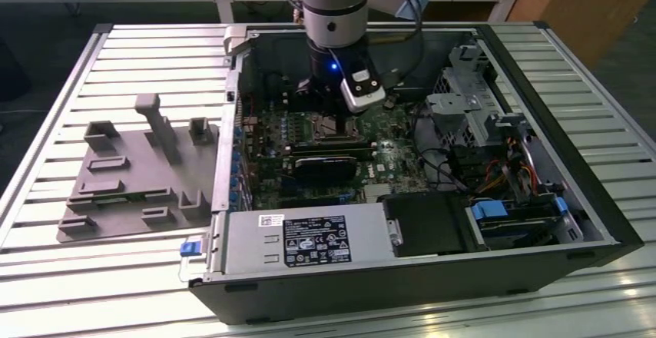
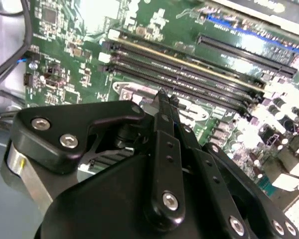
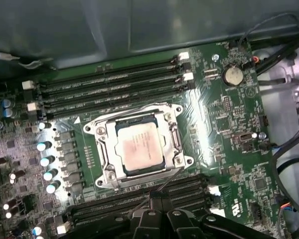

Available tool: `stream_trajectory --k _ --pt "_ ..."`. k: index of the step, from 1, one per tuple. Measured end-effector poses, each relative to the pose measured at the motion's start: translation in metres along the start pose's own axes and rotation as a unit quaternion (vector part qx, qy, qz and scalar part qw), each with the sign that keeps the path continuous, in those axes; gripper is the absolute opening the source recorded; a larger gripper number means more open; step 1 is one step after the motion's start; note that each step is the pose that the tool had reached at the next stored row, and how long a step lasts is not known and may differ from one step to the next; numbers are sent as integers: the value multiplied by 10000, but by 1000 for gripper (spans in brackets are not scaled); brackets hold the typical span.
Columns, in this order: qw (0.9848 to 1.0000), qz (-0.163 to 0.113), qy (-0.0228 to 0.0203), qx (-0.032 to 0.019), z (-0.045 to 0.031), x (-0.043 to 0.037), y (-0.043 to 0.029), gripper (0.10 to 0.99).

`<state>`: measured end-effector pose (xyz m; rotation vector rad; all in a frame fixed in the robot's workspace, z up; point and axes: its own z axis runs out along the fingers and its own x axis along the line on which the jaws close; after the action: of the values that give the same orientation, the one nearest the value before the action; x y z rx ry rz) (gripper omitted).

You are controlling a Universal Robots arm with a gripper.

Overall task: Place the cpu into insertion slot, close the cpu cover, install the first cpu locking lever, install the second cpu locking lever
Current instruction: 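Install the second cpu locking lever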

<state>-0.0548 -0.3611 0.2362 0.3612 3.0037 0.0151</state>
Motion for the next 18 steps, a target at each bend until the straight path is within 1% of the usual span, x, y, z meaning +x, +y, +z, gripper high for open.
stream_trajectory --k 3,8,11,16,18 --pt "10000 0 2 -3 11 24 -26 106" --pt "10000 4 10 -32 28 70 -60 106" --pt "10000 5 13 -41 39 88 -67 106" --pt "10000 6 15 -48 39 90 -67 106" --pt "10000 8 20 -70 45 103 -71 106"
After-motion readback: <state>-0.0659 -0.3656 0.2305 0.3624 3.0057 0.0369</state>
